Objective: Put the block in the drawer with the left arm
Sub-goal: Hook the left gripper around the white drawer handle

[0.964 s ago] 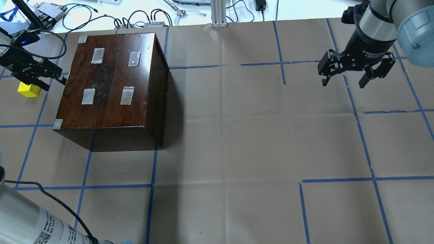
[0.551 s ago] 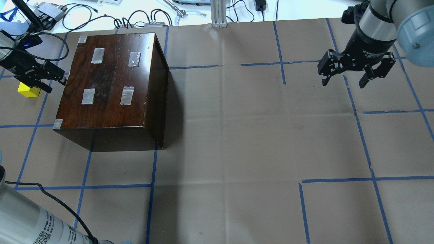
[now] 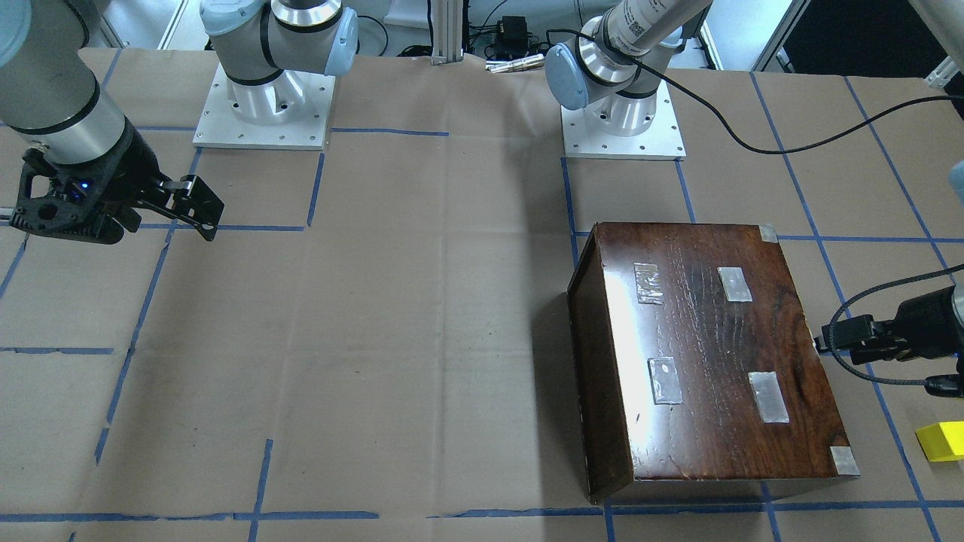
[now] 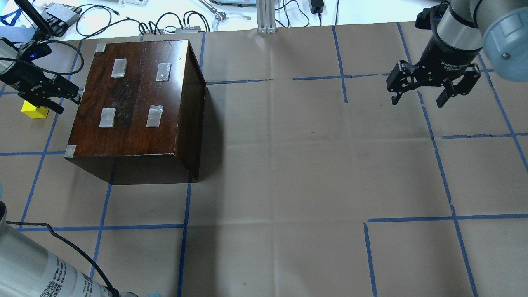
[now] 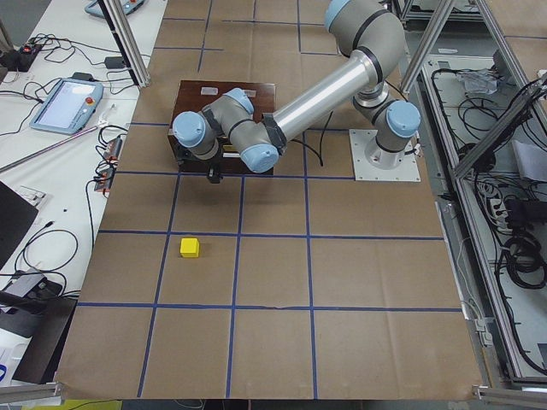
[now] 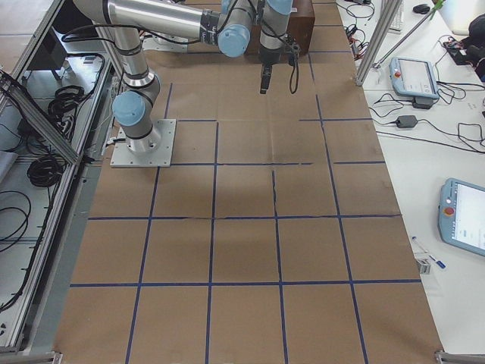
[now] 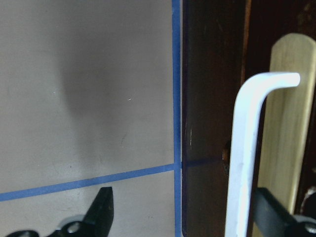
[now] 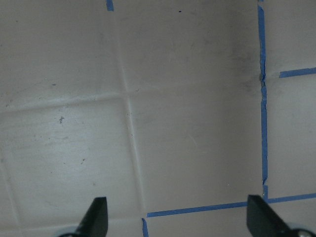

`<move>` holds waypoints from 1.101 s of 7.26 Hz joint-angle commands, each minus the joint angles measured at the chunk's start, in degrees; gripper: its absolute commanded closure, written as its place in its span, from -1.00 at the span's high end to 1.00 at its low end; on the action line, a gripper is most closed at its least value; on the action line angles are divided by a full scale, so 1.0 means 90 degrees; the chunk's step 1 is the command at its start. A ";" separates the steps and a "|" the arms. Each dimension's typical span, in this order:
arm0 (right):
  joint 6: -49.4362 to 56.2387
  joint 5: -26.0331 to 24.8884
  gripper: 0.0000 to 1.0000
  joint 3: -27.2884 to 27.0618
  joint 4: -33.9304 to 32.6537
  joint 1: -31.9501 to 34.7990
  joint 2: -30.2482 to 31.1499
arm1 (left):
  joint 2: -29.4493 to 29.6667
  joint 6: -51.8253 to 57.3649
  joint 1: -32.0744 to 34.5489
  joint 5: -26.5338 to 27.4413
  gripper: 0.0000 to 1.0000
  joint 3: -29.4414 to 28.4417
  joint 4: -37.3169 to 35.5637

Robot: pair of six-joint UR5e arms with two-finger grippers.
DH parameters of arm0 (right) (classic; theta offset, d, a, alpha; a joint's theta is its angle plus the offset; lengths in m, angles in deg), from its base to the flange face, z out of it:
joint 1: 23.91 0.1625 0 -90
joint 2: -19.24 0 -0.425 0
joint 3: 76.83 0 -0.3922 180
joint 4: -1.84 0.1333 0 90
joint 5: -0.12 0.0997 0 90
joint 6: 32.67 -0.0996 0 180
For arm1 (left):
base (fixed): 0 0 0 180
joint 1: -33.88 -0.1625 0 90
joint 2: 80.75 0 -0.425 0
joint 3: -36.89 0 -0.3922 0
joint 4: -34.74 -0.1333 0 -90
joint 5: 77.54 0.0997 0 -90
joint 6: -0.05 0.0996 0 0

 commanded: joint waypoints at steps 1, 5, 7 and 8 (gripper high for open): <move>0.0005 0.0000 1.00 0.0000 0.0000 0.0000 0.0000 | 0.0144 -0.0001 0.0003 0.0008 0.98 -0.0015 0.0000; 0.0005 0.0000 1.00 0.0009 0.0000 0.0000 0.0000 | 0.0097 0.0038 -0.0006 0.0085 0.97 -0.0074 -0.0019; -0.0004 0.0000 1.00 0.0000 0.0000 0.0000 0.0000 | 0.0087 0.0048 -0.0065 0.0609 0.93 -0.0103 -0.0097; -0.0005 0.0000 1.00 0.0009 0.0000 0.0000 -0.0009 | 0.0087 0.0058 -0.0094 0.0642 0.93 -0.0123 -0.0107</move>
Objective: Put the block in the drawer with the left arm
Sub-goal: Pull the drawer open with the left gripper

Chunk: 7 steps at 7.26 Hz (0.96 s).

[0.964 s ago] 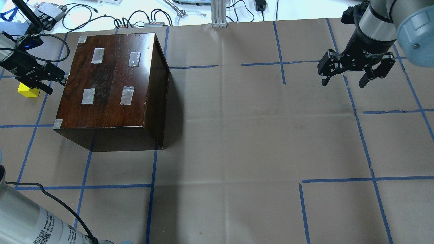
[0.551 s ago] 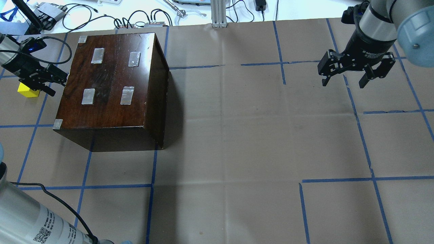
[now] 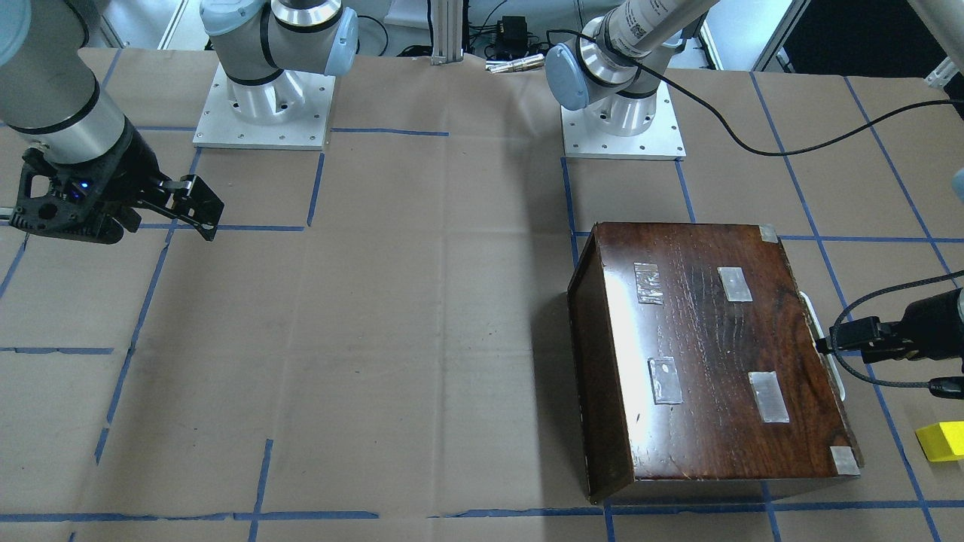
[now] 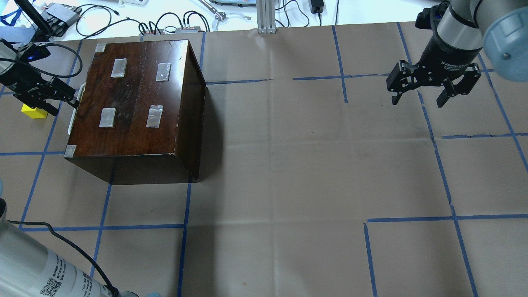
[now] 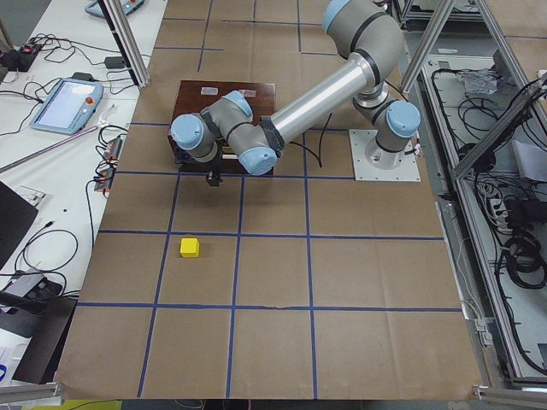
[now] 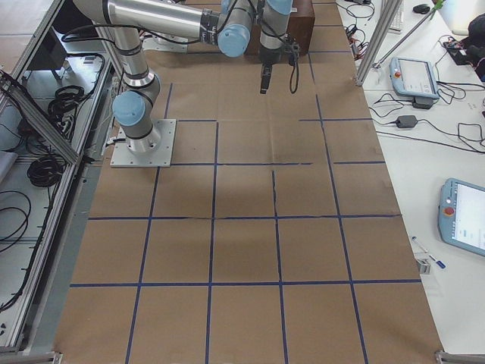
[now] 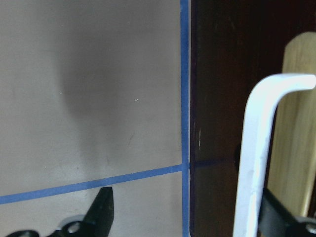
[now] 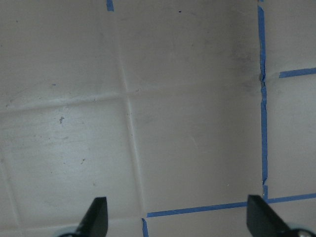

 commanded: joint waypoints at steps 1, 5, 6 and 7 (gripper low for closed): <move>-0.0004 0.0000 1.00 -0.0003 0.0000 0.0000 -0.0008 | -0.0014 0.0017 -0.0049 0.0208 0.94 -0.0030 -0.0040; 0.0006 0.0000 1.00 -0.0003 0.0000 0.0000 0.0002 | 0.0035 0.0027 -0.0234 0.0644 0.94 -0.0078 -0.0225; 0.0006 0.0000 1.00 -0.0003 0.0000 0.0000 0.0002 | 0.0064 0.0027 -0.0322 0.0667 0.94 -0.0078 -0.0235; -0.0004 0.0000 1.00 -0.0003 0.0000 0.0000 0.0002 | 0.0074 0.0027 -0.0380 0.0677 0.94 -0.0088 -0.0235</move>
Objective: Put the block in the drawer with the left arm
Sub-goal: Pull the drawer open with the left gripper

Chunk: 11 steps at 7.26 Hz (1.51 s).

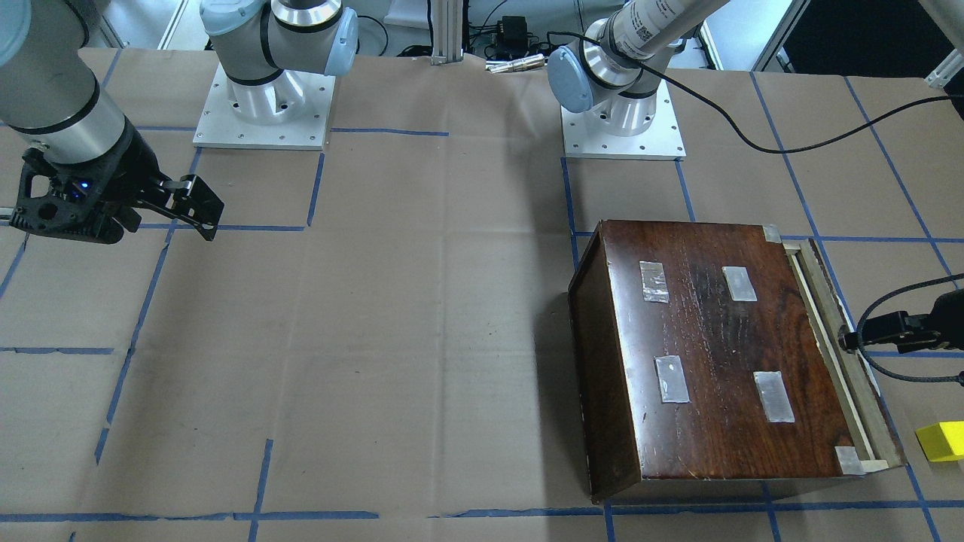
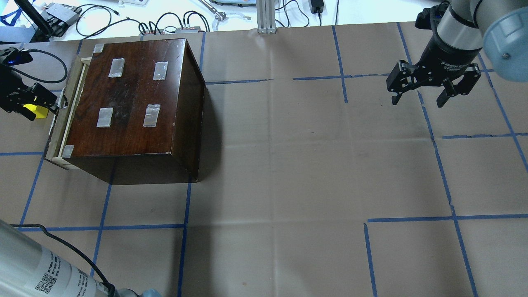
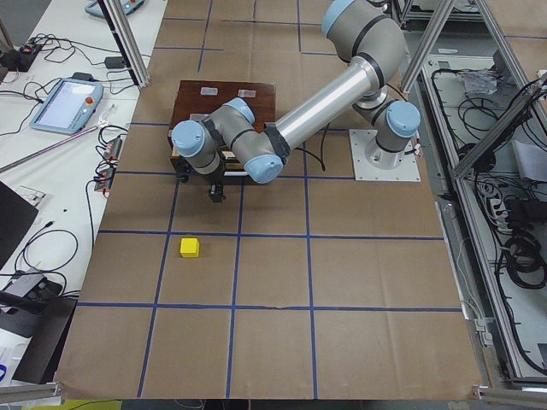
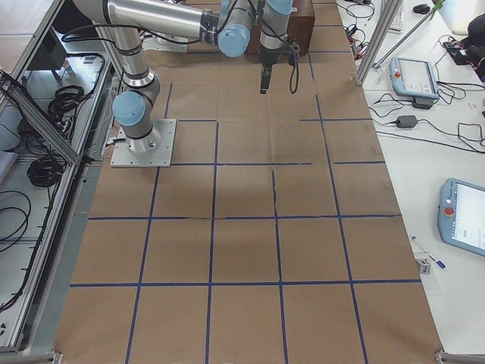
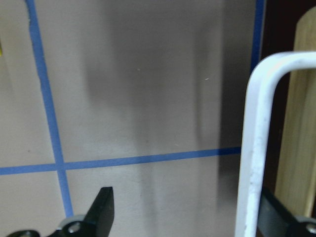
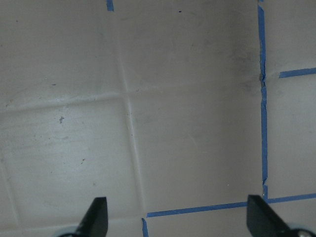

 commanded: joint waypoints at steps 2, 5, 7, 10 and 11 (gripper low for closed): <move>0.0002 0.0000 1.00 0.0000 0.0000 0.0000 0.0000 | 0.0040 -0.0001 -0.0155 0.0177 0.95 -0.0058 -0.0035; -0.0008 0.0000 1.00 0.0000 0.0000 0.0000 0.0000 | 0.0079 0.0009 -0.0194 0.0372 0.95 -0.0254 -0.0035; 0.0002 0.0000 1.00 0.0000 0.0000 0.0000 0.0000 | 0.0099 0.0047 -0.0321 0.0460 0.95 -0.0274 -0.0044; -0.0008 0.0000 1.00 0.0009 0.0000 0.0000 0.0000 | 0.0099 0.0057 -0.0350 0.0636 0.94 -0.0283 -0.0230; 0.0002 0.0000 1.00 0.0000 0.0000 0.0000 0.0000 | 0.0109 0.0057 -0.0418 0.0636 0.94 -0.0293 -0.0230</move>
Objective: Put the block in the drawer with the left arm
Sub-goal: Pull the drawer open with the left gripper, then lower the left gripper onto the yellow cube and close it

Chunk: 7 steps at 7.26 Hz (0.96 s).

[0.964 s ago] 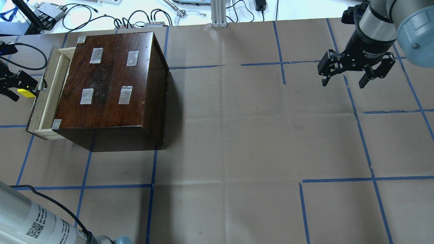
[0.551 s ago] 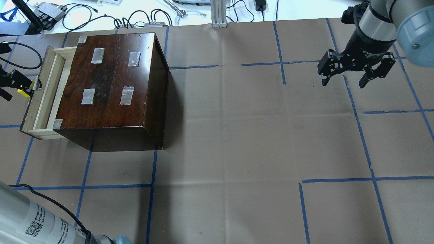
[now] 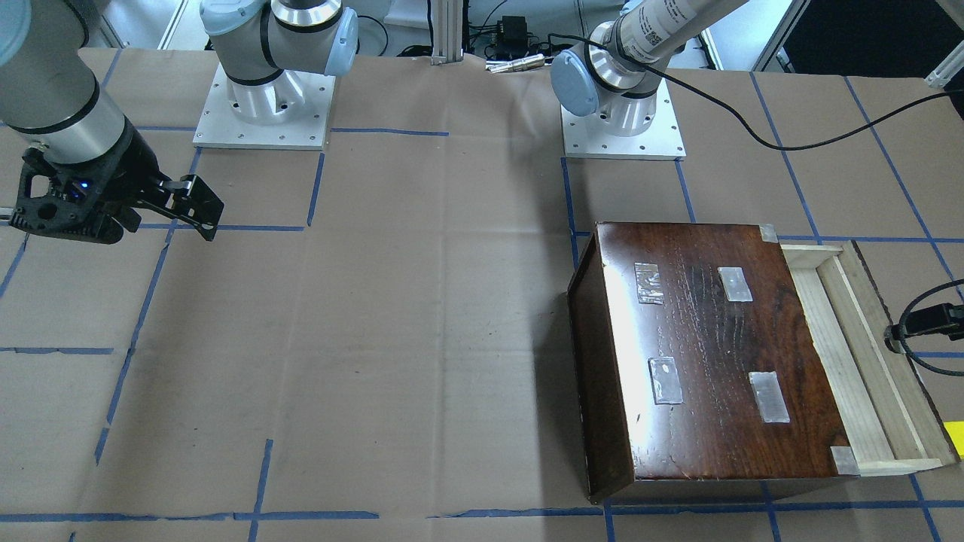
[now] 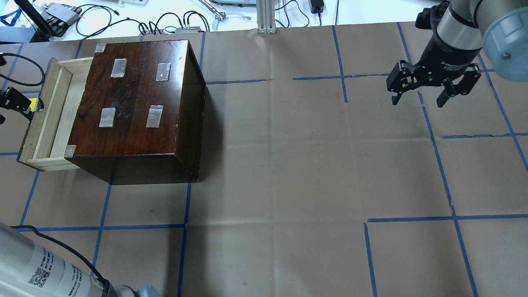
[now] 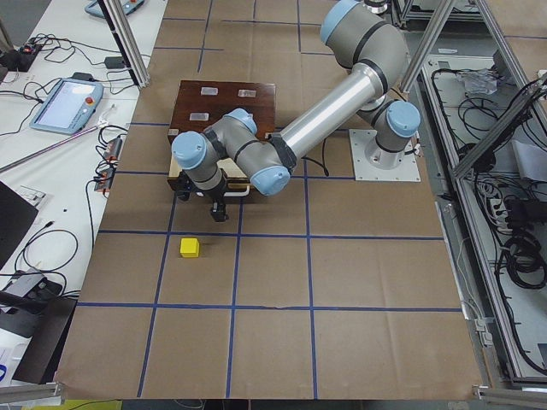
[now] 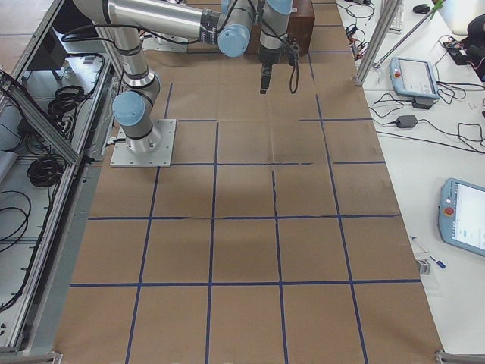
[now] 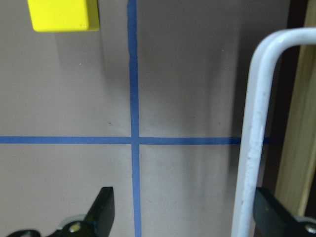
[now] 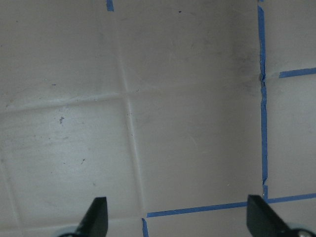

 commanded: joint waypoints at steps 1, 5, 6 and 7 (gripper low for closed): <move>-0.0004 0.0000 1.00 -0.0003 0.0000 0.0000 0.0000 | 0.0017 0.0040 -0.0088 0.0012 0.94 -0.0008 -0.0039; 0.0005 0.0000 1.00 -0.0003 0.0000 0.0000 -0.0009 | 0.0317 0.0244 -0.0098 0.0002 0.96 -0.0620 -0.0098; -0.0004 0.0000 1.00 -0.0003 0.0000 0.0000 0.0000 | 0.0706 0.0265 -0.0098 -0.0037 0.96 -0.1107 -0.0098; 0.0005 0.0000 1.00 -0.0003 0.0000 0.0000 0.0000 | 0.1155 0.0410 -0.0098 -0.0066 0.96 -0.1586 -0.0098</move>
